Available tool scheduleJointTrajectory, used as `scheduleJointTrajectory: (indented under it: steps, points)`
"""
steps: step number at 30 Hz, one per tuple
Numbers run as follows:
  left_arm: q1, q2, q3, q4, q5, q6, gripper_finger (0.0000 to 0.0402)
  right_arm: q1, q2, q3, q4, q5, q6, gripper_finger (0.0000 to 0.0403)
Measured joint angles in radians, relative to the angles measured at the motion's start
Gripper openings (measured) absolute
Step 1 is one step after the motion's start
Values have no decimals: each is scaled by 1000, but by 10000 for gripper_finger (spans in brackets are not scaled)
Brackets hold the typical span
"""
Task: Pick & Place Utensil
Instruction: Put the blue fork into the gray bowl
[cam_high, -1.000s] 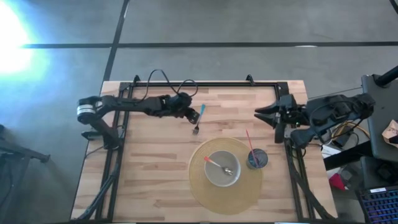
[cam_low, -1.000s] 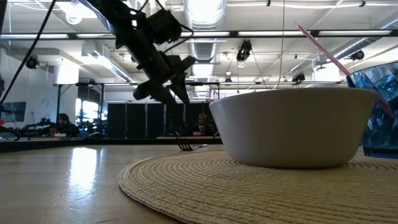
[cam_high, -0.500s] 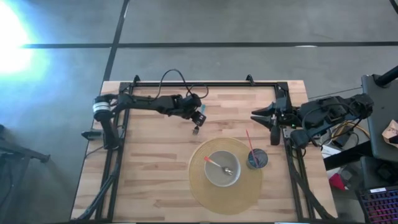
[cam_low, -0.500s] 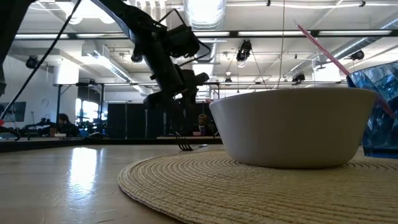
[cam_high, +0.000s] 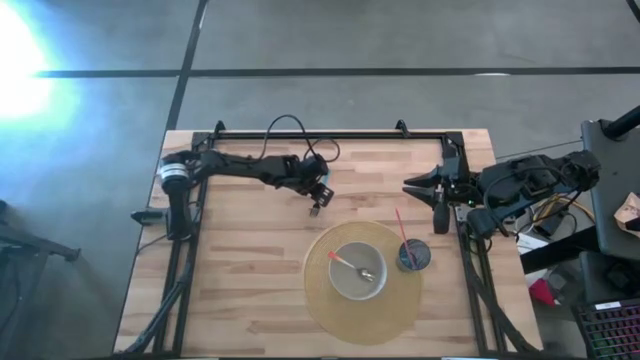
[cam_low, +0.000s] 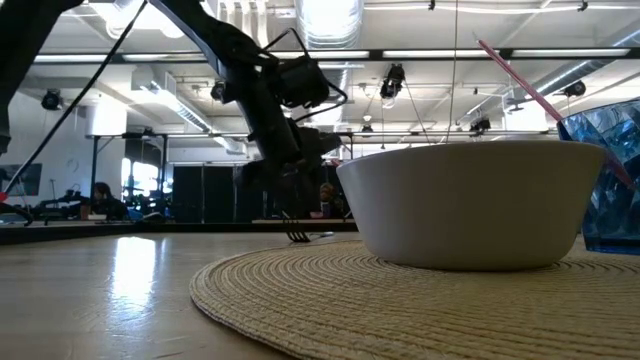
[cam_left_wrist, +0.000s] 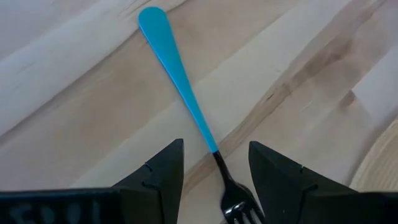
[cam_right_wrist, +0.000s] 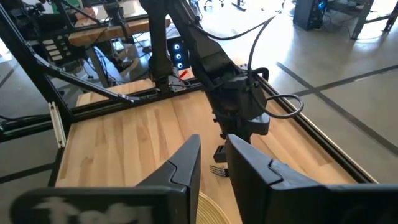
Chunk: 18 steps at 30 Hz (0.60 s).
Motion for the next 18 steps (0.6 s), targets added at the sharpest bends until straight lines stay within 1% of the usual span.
scheduleJointTrajectory:
  steps: [6, 18]
  points:
    - [0, 34, 0, 25, -1, 0, 172, 0, 1, 0, 0, -1, 0, 69]
    - [0, 98, 0, 68, -3, 9, 172, 0, 6, 0, 0, -1, 1, 68]
